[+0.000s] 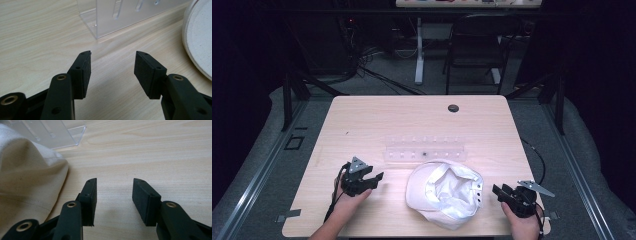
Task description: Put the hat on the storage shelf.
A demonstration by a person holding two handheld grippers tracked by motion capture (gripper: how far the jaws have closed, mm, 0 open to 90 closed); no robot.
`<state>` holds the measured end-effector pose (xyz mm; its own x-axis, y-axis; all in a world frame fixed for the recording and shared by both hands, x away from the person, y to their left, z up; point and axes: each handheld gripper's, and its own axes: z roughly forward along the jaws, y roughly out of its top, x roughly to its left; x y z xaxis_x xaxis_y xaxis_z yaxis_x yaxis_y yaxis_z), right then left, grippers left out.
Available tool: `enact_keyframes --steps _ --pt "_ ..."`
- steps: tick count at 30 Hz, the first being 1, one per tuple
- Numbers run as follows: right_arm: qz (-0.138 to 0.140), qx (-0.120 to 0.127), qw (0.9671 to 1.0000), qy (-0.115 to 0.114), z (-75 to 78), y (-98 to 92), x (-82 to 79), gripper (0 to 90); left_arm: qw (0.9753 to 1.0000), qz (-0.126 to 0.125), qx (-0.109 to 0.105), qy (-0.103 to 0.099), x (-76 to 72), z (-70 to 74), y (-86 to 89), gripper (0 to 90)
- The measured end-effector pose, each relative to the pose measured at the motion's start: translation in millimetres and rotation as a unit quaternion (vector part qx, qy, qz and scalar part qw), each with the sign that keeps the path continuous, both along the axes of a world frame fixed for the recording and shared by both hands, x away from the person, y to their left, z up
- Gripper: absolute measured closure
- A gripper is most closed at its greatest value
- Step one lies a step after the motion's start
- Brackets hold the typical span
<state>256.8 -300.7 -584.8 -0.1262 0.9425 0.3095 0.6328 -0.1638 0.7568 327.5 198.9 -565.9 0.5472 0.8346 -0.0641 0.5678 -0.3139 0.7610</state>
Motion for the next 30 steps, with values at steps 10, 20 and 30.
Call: enact_keyframes --steps 10,20,30 --pt "0.007 -0.02 0.9998 -0.003 2.5 4.9 -1.2 55.1 1.0 -0.003 -0.005 -0.002 -1.8 1.2 -0.9 48.0" --pt "0.038 0.007 0.9967 0.072 12.0 7.6 5.0 54.6 0.9999 -0.009 -0.003 -0.009 -5.0 2.5 -2.7 48.1" --pt "0.068 0.004 0.9908 0.117 41.4 11.6 10.9 53.8 0.9999 -0.014 0.001 -0.01 -6.7 2.6 -5.5 48.0"
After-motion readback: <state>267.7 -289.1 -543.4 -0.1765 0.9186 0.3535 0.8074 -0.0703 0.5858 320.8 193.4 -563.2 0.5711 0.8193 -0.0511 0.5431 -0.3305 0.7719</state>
